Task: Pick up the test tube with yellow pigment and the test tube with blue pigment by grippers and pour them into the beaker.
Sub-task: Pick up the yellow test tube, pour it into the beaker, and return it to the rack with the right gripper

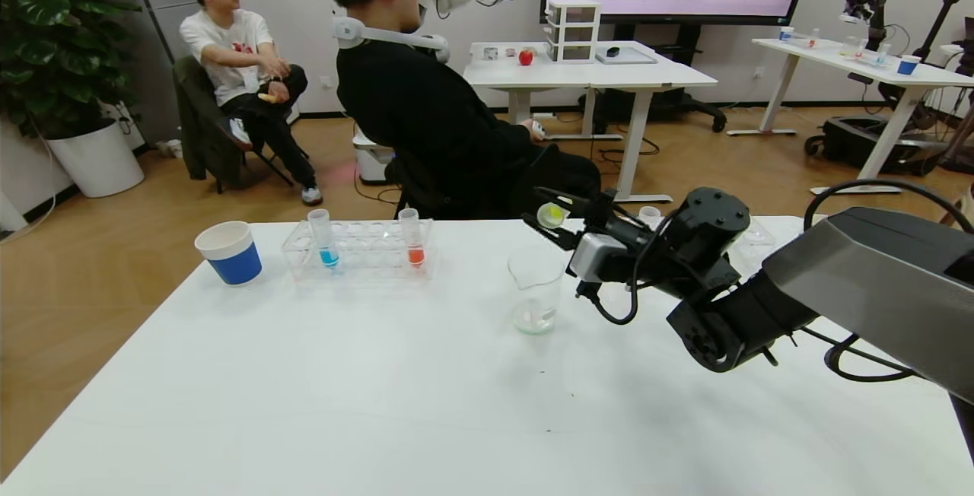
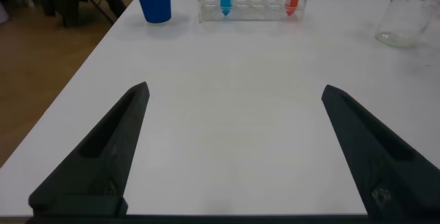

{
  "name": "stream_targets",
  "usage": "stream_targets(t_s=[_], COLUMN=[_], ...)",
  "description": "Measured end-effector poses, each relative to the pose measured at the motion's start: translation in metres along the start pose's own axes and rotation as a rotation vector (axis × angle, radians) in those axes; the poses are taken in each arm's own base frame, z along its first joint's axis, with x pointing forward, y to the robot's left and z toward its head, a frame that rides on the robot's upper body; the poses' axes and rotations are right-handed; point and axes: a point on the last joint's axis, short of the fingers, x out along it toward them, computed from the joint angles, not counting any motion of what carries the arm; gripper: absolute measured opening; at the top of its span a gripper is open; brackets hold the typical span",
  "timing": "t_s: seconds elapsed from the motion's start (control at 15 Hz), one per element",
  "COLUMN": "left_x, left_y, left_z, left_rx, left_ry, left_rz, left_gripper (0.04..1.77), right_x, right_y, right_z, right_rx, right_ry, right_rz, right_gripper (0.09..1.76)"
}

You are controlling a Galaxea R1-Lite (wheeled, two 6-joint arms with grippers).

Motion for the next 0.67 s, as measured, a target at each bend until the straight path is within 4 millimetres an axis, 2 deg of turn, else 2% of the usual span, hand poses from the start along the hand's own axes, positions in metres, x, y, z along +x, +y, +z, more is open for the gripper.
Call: stream_targets(t_s=[0.4,0.67], left_x=[0.000,0.000], left_y=[0.000,0.000], left_z=[0.000,0.000], left_rx=[0.000,0.000], left_ry=[0.000,0.000], left_rz=[0.000,0.000], left_gripper=[1.75,1.75], right_x=[0.015,0.015], right_y=[-0.007,-0.009], right_z=[-0.008,-0.014], right_rx=[-0.153,-0.231], right_ry=[-0.061,-0.085], right_rz=[-0.021,-0.015], right_gripper=[0.51,0.51])
